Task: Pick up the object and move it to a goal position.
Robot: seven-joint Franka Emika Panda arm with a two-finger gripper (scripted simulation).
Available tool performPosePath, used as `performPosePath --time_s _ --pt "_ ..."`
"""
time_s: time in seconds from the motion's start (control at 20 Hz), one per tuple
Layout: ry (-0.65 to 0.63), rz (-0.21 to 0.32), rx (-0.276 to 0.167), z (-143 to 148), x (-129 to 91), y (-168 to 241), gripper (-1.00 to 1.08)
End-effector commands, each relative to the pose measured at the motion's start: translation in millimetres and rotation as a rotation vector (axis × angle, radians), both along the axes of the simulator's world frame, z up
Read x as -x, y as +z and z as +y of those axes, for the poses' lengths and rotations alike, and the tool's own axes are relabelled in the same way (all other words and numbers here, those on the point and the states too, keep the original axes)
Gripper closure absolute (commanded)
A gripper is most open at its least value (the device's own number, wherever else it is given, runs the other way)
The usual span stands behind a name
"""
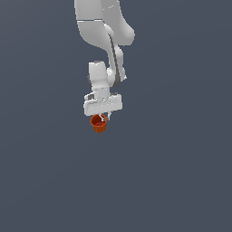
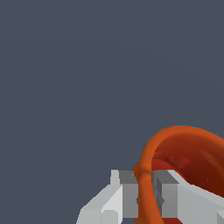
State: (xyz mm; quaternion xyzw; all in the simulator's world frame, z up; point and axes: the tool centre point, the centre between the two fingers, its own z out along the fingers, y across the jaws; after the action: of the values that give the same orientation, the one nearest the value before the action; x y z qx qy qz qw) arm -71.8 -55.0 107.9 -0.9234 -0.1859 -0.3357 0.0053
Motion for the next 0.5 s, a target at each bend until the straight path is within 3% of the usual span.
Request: performPosePath --time_s 0.0,0.45 --pt "0.001 -0.002 0.001 -10.9 10.9 4.2 1.08" --pt "0.001 -0.002 0.002 -33.7 31.1 10.7 1.08"
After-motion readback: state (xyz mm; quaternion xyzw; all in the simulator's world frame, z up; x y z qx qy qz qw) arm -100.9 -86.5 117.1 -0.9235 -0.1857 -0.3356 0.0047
